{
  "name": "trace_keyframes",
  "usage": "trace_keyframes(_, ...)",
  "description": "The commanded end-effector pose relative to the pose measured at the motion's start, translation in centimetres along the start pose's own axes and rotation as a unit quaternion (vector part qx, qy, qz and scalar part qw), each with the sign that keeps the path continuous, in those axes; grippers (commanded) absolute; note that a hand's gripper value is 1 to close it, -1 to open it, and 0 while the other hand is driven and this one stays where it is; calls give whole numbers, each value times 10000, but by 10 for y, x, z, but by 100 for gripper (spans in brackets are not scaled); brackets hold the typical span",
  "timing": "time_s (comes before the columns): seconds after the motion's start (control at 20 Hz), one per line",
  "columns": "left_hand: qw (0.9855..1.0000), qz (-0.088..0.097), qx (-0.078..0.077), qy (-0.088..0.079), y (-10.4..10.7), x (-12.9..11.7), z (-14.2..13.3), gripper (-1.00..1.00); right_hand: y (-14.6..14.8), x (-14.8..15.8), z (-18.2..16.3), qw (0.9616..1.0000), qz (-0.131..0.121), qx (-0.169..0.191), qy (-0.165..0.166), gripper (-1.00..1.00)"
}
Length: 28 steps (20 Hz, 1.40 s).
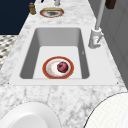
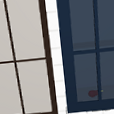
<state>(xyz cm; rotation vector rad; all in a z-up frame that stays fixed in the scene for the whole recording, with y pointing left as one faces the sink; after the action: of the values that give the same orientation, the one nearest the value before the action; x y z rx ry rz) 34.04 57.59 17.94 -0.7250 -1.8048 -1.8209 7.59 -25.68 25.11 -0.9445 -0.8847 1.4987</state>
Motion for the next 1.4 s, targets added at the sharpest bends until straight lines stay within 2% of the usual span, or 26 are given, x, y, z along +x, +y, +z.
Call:
trace_keyframes(0.0, 9991, -229, -250, -253, 2, 12, -4, -100, 0, 0, 0, 10000, 0, 0, 0, 0)
trace_keyframes(0.05, 9992, -182, -261, -237, 1, 15, -6, -100, 0, 0, 0, 10000, 0, 0, 0, 0)
trace_keyframes(0.35, 9978, -163, -408, -494, 3, 21, -4, -100, 0, 0, 0, 10000, 0, 0, 0, 0)
trace_keyframes(0.75, 9976, -196, -393, -539, 7, 23, -4, -100, 0, 0, 0, 10000, 0, 0, 0, 0)
trace_keyframes(0.85, 9984, -117, -312, -460, 11, 31, -9, -100, 0, 0, 0, 10000, 0, 0, 0, 0)
trace_keyframes(1.05, 9976, -97, -377, -573, 8, 32, -6, -100, 0, 0, 0, 10000, 0, 0, 0, 0)
trace_keyframes(1.1, 9983, -51, -304, -504, 2, 32, -2, -100, 0, 0, 0, 10000, 0, 0, 0, 0)
trace_keyframes(1.15, 9999, 12, 46, -120, 6, 28, -4, -100, 0, 0, 0, 10000, 0, 0, 0, 0)
trace_keyframes(1.2, 9993, 16, 317, 188, 4, 29, -5, -100, 0, 0, 0, 10000, 0, 0, 0, 0)
trace_keyframes(1.25, 9986, 91, 416, 300, 6, 30, -5, -100, 0, 0, 0, 10000, 0, 0, 0, 0)
trace_keyframes(1.35, 9984, 175, 486, 233, 6, 31, -5, -100, 0, 0, 0, 10000, 0, 0, 0, 0)
